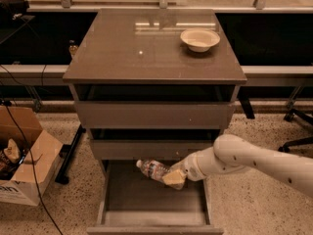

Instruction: Place water bottle into bottom drawer

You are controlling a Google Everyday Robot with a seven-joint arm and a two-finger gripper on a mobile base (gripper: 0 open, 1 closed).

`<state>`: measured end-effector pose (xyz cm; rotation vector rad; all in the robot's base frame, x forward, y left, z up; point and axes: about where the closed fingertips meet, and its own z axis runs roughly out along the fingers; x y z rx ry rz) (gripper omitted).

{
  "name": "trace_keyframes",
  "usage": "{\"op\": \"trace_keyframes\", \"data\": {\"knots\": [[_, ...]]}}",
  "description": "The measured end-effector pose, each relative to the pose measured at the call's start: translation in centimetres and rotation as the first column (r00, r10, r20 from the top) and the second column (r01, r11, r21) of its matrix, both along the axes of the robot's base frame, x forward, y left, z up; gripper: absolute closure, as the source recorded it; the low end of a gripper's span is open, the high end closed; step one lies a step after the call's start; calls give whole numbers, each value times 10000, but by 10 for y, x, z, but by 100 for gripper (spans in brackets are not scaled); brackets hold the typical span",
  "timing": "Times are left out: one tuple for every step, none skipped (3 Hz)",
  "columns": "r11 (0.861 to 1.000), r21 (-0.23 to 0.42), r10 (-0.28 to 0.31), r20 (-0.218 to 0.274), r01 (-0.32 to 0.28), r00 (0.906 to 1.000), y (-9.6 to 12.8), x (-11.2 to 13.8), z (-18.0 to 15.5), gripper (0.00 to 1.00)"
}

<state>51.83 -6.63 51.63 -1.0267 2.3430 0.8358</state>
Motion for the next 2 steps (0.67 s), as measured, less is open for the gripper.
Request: {"op": "trace_keyframes", "data": {"knots": [[9941, 336, -1018, -441, 1033, 9938, -21, -12, -50, 100], [9764, 808, -1914, -1072, 2005, 9756, -39, -20, -111, 100]]}}
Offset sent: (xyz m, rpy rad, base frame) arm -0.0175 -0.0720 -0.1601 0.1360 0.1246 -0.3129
